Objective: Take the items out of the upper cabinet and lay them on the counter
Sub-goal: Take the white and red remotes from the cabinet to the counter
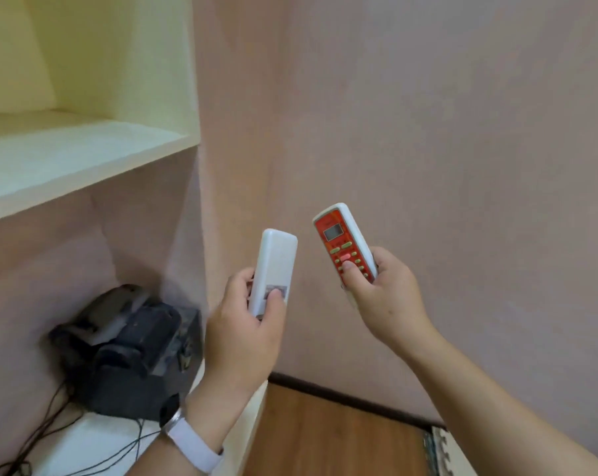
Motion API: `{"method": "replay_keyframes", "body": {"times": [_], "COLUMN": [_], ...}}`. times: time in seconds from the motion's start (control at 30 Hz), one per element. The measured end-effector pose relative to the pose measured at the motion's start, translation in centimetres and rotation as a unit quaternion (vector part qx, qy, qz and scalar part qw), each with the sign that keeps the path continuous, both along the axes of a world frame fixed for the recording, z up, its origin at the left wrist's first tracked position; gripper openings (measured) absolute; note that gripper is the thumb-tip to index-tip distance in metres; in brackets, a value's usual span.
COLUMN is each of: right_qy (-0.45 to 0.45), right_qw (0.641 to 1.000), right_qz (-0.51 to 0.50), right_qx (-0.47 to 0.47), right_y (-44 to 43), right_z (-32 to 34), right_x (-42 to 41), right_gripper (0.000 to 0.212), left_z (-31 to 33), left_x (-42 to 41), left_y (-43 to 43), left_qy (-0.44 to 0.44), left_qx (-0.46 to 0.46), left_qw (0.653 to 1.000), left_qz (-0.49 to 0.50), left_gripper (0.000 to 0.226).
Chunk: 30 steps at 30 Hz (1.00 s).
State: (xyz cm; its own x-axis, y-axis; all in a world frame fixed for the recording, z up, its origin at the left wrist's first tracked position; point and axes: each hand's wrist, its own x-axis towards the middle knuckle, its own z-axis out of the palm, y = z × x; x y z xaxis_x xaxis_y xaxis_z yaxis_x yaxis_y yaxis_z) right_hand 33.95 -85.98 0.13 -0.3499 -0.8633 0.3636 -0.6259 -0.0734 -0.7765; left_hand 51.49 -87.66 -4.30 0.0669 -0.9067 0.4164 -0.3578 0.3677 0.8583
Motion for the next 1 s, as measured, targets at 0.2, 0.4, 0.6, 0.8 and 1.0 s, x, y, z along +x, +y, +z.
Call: {"method": "replay_keyframes", "body": {"times": [0.2, 0.4, 0.6, 0.8, 1.0], "right_qy": [-0.008, -0.054, -0.094, -0.108, -0.133], "right_qw": [0.993, 0.980, 0.958, 0.929, 0.889], "right_qz": [-0.115, -0.192, -0.272, -0.354, -0.438], "right_qx": [-0.003, 0.005, 0.005, 0.004, -0.021], "right_y": [7.3, 17.9, 31.7, 45.5, 57.1], "right_z": [-1.0, -2.7, -4.0, -5.7, -6.3], "right_x": [-8.2, -16.7, -26.5, -35.5, -41.6], "right_gripper": [0.012, 0.008, 0.006, 0.007, 0.013], "left_z": [-0.6, -0.6, -1.5, -2.1, -2.6], "left_x": [-8.8, -18.8, -30.4, -41.5, -50.2], "left_y": [4.5, 11.6, 22.1, 33.7, 42.7], "left_qy": [0.051, 0.073, 0.074, 0.072, 0.034], "left_qx": [0.045, 0.098, 0.140, 0.158, 0.168], "left_qw": [0.989, 0.961, 0.927, 0.893, 0.855], "left_qz": [-0.134, -0.248, -0.339, -0.415, -0.490], "left_gripper": [0.019, 0.020, 0.019, 0.020, 0.020]}}
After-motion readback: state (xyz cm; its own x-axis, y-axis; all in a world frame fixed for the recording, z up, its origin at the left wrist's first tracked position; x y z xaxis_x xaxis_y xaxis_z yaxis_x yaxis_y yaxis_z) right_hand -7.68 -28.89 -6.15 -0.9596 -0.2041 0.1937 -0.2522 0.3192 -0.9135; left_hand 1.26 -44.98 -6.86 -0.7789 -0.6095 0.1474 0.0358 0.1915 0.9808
